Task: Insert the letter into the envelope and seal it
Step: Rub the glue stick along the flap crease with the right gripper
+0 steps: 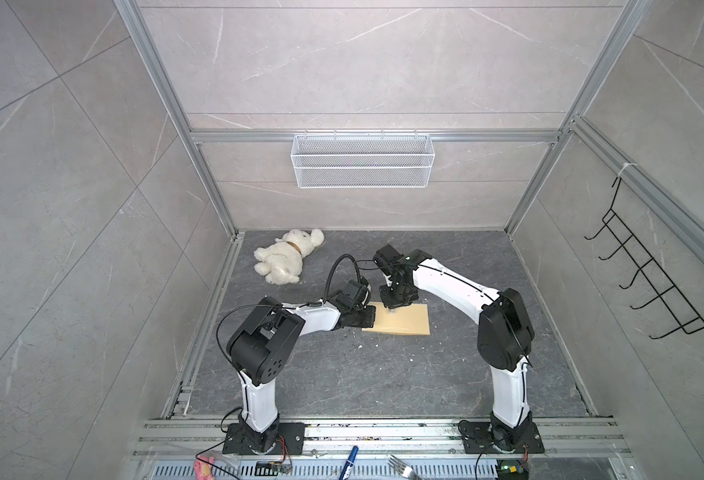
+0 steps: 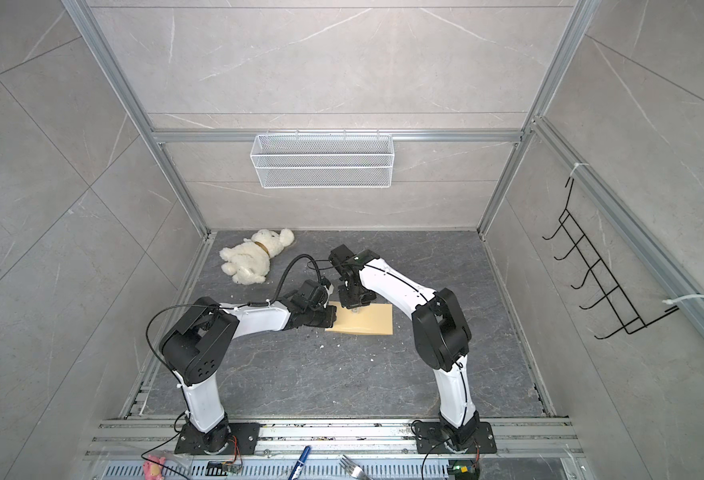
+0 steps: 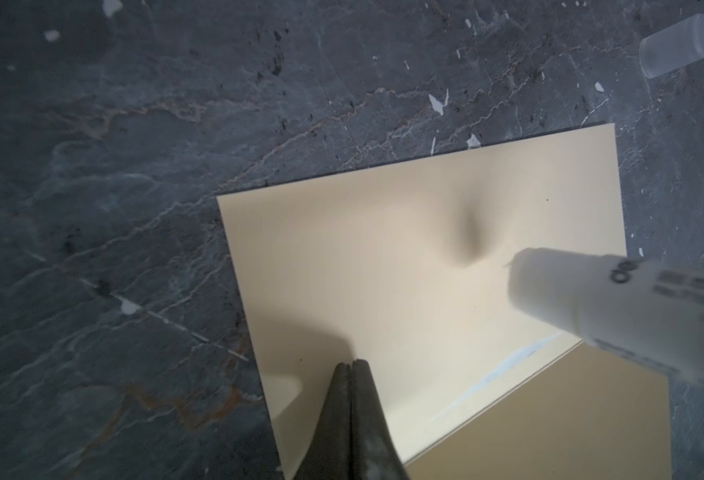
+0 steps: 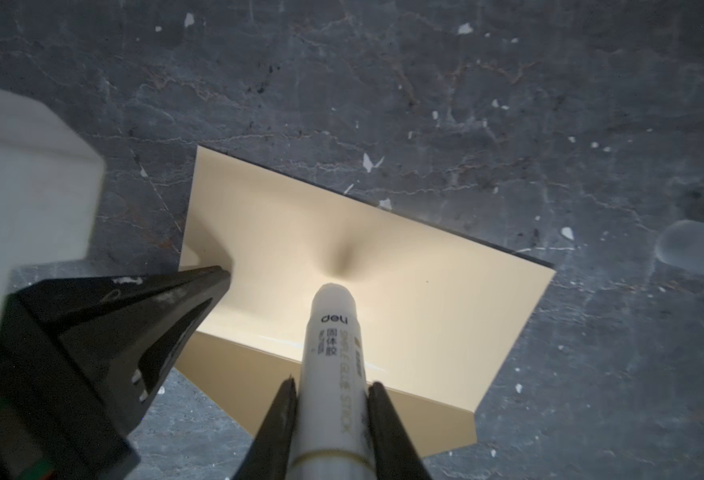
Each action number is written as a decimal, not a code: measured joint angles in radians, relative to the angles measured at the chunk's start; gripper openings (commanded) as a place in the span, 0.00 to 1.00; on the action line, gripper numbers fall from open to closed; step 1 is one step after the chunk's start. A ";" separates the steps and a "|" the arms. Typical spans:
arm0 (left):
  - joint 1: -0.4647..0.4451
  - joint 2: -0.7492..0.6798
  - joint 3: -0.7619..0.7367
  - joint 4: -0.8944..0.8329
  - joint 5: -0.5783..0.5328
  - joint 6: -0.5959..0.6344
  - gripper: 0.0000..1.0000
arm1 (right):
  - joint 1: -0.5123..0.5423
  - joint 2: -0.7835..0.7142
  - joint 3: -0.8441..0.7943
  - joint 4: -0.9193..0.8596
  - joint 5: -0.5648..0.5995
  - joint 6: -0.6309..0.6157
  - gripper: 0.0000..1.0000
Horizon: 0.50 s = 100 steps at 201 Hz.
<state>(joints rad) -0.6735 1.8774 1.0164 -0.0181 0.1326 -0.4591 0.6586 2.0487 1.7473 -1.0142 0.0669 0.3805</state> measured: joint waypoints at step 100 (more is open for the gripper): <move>0.000 0.001 0.000 0.001 0.001 0.003 0.00 | 0.004 0.058 0.013 -0.014 0.016 -0.001 0.00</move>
<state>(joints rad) -0.6735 1.8782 1.0164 -0.0170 0.1337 -0.4557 0.6628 2.1063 1.7607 -1.0286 0.0830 0.3798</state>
